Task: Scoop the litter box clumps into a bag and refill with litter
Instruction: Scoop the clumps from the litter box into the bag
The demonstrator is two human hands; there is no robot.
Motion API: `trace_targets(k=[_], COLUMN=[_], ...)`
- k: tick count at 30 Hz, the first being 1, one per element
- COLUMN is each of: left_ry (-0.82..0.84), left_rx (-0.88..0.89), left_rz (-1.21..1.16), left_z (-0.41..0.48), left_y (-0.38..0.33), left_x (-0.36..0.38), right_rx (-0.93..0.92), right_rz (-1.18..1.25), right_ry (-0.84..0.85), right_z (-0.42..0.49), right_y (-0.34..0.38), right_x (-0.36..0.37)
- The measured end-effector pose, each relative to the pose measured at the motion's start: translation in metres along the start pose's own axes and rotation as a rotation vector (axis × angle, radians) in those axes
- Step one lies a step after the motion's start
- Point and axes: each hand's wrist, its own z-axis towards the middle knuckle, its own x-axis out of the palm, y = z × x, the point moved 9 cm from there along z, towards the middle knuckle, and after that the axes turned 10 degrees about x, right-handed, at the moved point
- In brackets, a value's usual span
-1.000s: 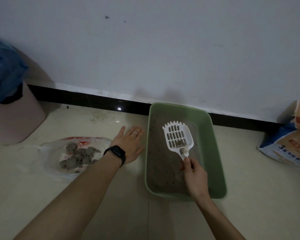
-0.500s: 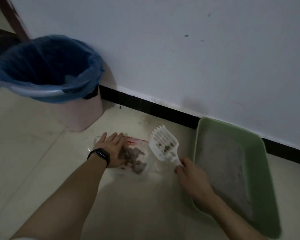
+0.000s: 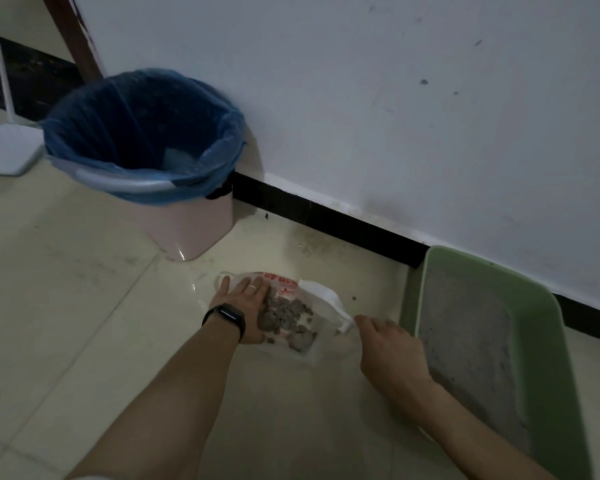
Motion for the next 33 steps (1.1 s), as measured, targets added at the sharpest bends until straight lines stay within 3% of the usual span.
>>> trace_targets(k=[4,9,11,15,18,20,25,33], left_ry=[-0.028,-0.087,-0.12,-0.198,-0.243,-0.274,-0.318,-0.393], left_rx=[0.023,0.061,0.081,0.188,0.279,0.332,0.375,0.312], left_rz=[0.023,-0.009,-0.046,-0.118,-0.19,-0.224,-0.198,-0.223], left_z=[0.004,0.012,0.021,0.043,0.058,0.066,0.075,0.076], left_y=[-0.008,-0.027,-0.041,-0.104,-0.169,-0.209,-0.272,-0.292], left_x=[-0.007,-0.025,-0.037,-0.061,-0.072,-0.077,-0.074,-0.065], right_rx=[0.078,0.404,0.507,0.713,0.826,0.855,0.838,0.727], right_rz=[0.173,0.887,1.038,0.885,0.512,0.394,0.368,0.485], right_ry=[-0.009,0.074,0.094,0.032,0.177,0.299,0.46,0.58], right_z=[0.003,-0.018,-0.035,-0.076,-0.107,-0.124,-0.149,-0.133], right_y=[-0.018,-0.094,-0.128,-0.215,-0.271,-0.293,-0.311,-0.277], right_x=[-0.01,-0.019,-0.019,-0.018,0.004,0.021,0.043,0.082])
